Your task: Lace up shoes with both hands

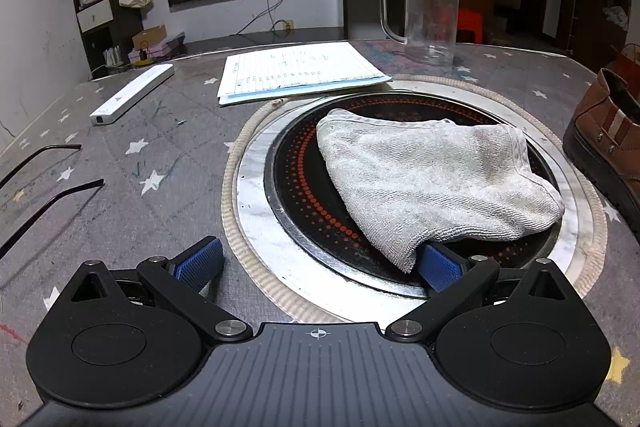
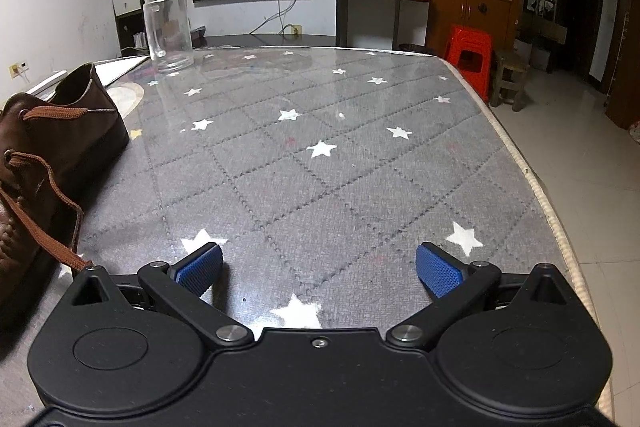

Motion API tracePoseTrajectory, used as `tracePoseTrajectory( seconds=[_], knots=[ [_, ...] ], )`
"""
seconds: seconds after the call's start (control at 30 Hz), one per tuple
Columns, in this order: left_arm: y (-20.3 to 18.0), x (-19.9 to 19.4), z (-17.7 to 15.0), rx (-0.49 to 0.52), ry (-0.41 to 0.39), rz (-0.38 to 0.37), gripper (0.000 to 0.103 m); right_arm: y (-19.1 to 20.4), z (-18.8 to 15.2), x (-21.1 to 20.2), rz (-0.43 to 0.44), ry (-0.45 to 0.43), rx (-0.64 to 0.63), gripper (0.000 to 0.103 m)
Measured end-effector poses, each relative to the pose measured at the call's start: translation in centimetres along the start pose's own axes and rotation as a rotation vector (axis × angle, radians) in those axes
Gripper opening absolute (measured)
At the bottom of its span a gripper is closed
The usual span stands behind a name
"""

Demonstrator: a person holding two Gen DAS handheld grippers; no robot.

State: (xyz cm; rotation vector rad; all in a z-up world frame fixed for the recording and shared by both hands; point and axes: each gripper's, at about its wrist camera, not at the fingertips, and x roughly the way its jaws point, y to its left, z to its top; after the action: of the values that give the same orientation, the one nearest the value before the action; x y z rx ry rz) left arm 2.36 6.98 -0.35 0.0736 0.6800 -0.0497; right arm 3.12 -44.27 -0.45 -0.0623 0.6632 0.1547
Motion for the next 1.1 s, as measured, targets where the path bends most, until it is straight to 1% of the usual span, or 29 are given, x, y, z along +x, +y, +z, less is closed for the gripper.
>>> tracePoseTrajectory(
  seconds=[0.33, 0.47, 1.1],
  knots=[
    [1.5, 0.3, 0.8, -0.003, 0.005, -0.001, 0.103, -0.3, 0.1, 0.0, 0.006, 0.000, 0.006, 0.103],
    [1.4, 0.1, 0.8, -0.003, 0.005, -0.002, 0.103, 0.5, -0.1, 0.5, 0.004, -0.001, 0.005, 0.103],
    [1.7, 0.3, 0.9, -0.003, 0.005, -0.002, 0.103, 0.1, -0.1, 0.2, 0.006, -0.002, 0.008, 0.103]
  ],
)
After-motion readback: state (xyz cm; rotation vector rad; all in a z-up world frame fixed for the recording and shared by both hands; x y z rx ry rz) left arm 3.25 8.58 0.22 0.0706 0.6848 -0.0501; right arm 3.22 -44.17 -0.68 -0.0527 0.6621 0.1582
